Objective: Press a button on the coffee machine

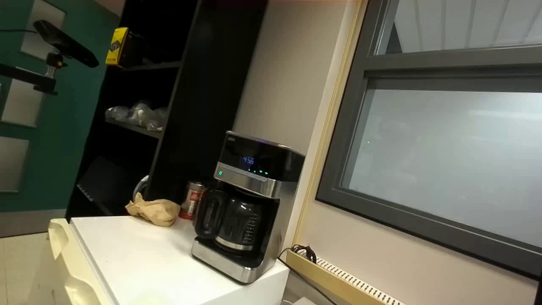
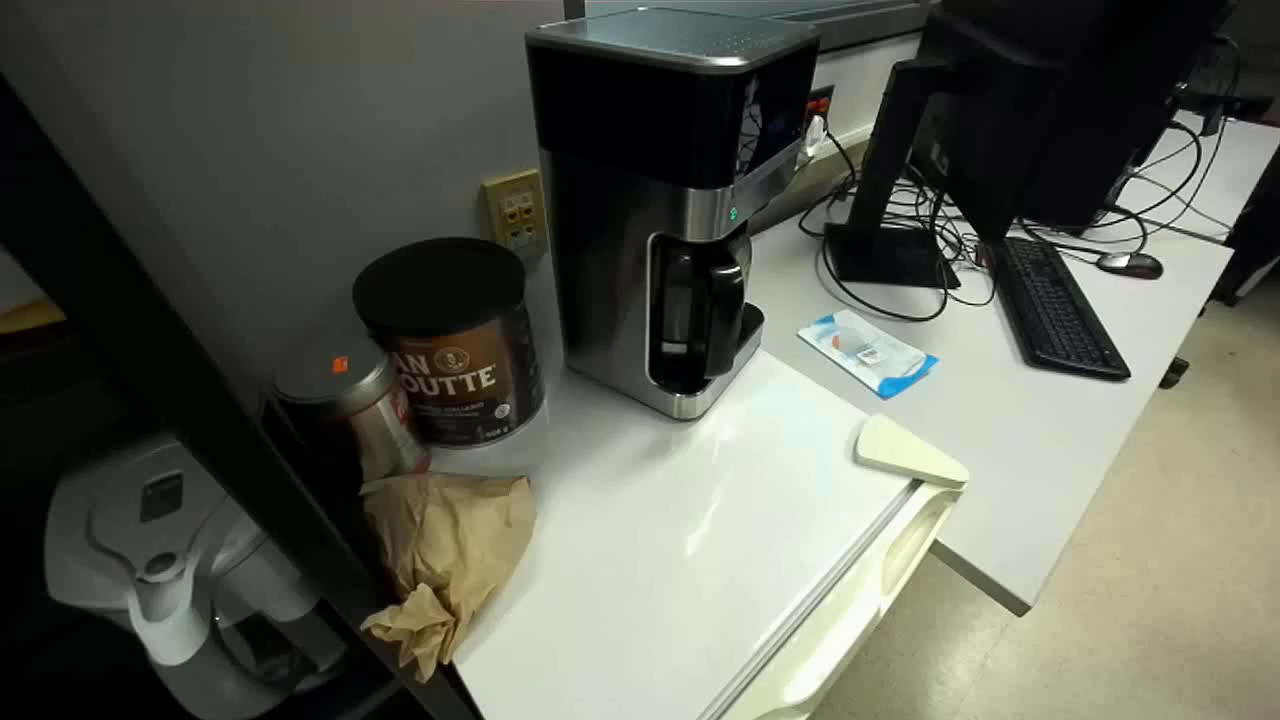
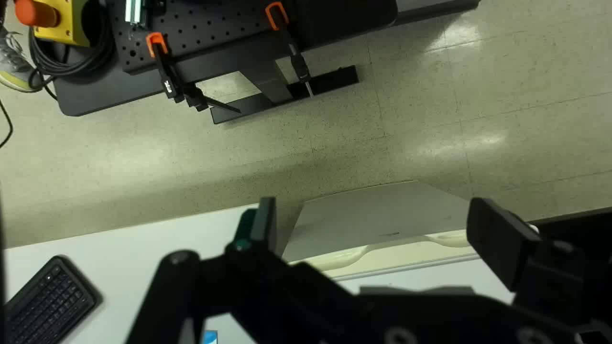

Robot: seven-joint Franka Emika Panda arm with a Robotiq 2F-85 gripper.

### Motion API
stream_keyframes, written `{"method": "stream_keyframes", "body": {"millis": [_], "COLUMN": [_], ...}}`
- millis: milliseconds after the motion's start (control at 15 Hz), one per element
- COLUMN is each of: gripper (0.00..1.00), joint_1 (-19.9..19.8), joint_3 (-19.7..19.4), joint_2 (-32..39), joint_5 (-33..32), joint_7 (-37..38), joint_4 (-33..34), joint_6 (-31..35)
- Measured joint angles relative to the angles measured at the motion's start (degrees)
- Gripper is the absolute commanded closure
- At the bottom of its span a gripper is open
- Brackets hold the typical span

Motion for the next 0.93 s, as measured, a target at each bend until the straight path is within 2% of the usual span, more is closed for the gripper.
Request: {"method": "stream_keyframes", "body": {"millis": [667,933], "gripper": [0.00,0.00], "joint_1": [0.20,0.27], "joint_3": [-0.24,-0.80], "joint_2": [0.01,0.69], "joint_5": [-0.19,-4.78], "joint_7": [0.00,-1.34], "joint_4": [0.00,-0.59], "joint_6": [0.01,0.26]}}
